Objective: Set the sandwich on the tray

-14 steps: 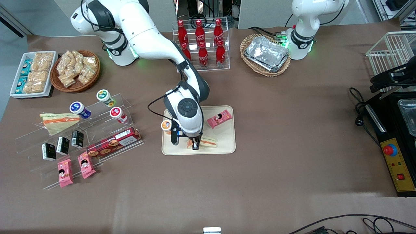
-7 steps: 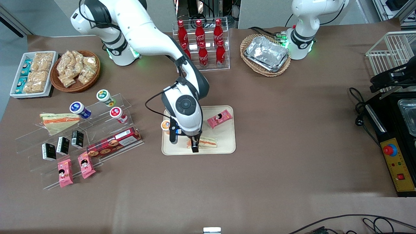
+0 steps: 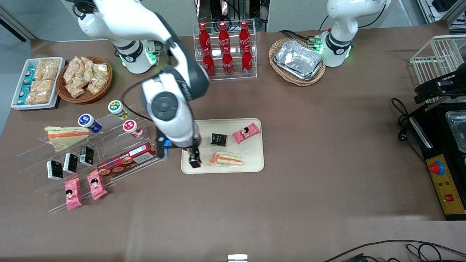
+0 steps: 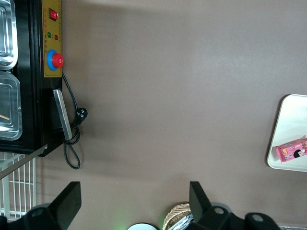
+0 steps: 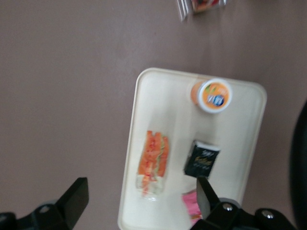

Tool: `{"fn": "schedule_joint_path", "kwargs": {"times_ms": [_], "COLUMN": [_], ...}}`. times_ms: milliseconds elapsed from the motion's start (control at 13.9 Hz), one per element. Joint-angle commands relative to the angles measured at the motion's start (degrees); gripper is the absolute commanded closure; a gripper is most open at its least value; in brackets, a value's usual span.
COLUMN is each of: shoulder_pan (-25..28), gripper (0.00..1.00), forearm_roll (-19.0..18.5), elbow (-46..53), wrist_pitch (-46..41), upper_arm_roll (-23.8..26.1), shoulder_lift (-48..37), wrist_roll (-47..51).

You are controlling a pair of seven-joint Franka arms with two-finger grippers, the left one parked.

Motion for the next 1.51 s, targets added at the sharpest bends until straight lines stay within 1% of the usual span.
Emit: {"fn": "schedule_joint_path", "kwargs": {"times_ms": [0,144,431,575,790,862,1006,1077,1293,1436], "shoulder_pan": [-0.5,-2.6,-4.9,-6.7,-8.1,-8.3,-8.4,-8.7,-11.0,-14.5], "gripper": [0.00,0.00,0.00,0.00,0.00,0.00,0.00,0.00,0.00,0.00], "forearm_roll": [0.0,0.5,-0.1,-0.1,-0.5,-1.8,-7.3,-8.2,-7.6,-7.7], "elbow": [-0.9,-0.9,-1.6,-1.9,-1.8,-1.8,-1.8,-1.8,-2.0,-2.9], "wrist_pitch": [-5.5,-10.3,-16.2,-18.4,-19.0,-18.9,-18.8,-18.8,-19.2,-19.3], "upper_arm_roll": [-0.2,-0.1,-0.9,-1.6,-1.9,-1.9,-1.8,-1.9,-2.5,-2.3], "shoulder_lift": [-5.0,-6.2,-9.5,-10.3,-11.8,-11.8,-12.6,-13.4,-16.3,-18.1], "wrist_roll": [-15.6,-28.2,-45.0,-55.4,-63.1,-67.4,-73.4,-76.3,-84.0,-91.3]}}
